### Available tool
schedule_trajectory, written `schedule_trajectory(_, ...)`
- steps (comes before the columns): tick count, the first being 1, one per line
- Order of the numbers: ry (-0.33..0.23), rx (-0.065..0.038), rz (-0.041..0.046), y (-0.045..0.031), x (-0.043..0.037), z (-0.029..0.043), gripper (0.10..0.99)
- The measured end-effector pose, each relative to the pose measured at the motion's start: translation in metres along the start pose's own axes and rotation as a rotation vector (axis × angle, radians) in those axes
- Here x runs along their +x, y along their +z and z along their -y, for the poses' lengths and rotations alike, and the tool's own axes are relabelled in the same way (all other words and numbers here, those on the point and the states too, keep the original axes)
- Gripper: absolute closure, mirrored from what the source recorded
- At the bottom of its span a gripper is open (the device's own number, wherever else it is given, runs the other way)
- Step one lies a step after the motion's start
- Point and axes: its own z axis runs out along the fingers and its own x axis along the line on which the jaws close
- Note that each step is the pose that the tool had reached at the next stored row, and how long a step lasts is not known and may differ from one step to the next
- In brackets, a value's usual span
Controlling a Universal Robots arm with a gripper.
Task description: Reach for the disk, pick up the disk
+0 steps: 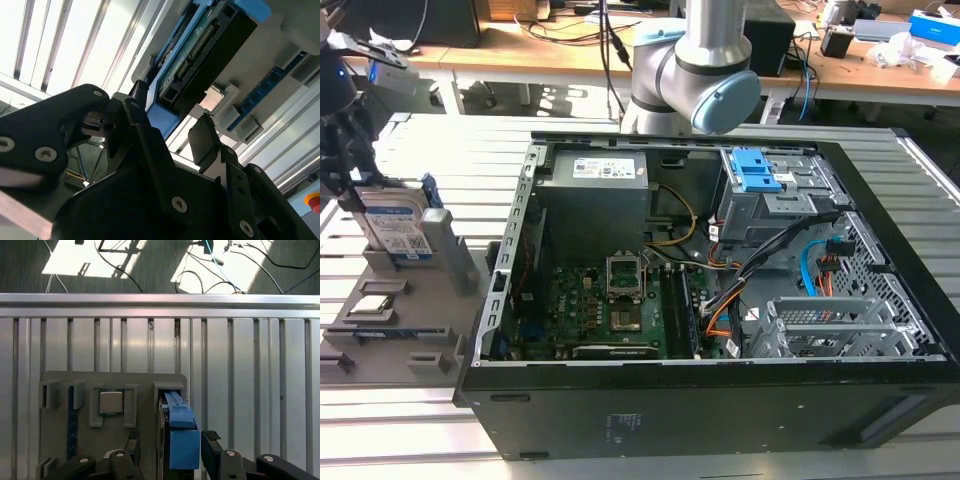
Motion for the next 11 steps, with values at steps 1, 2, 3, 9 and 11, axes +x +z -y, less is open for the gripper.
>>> schedule_trajectory(1, 0.0, 0.0, 0.0, 0.0017, 0.0, 0.0001, 0.486)
schedule_trajectory(2, 0.0, 0.0, 0.0, 0.0035, 0.0, 0.0001, 0.486)
schedule_trajectory(3, 0.0, 0.0, 0.0, 0.0053, 0.0, 0.0002, 0.486)
schedule_trajectory(9, 0.0, 0.0, -0.0005, 0.0135, 0.0, 0.0005, 0.486)
schedule_trajectory(11, 0.0, 0.0, -0.0005, 0.0136, 0.0, 0.0005, 0.486)
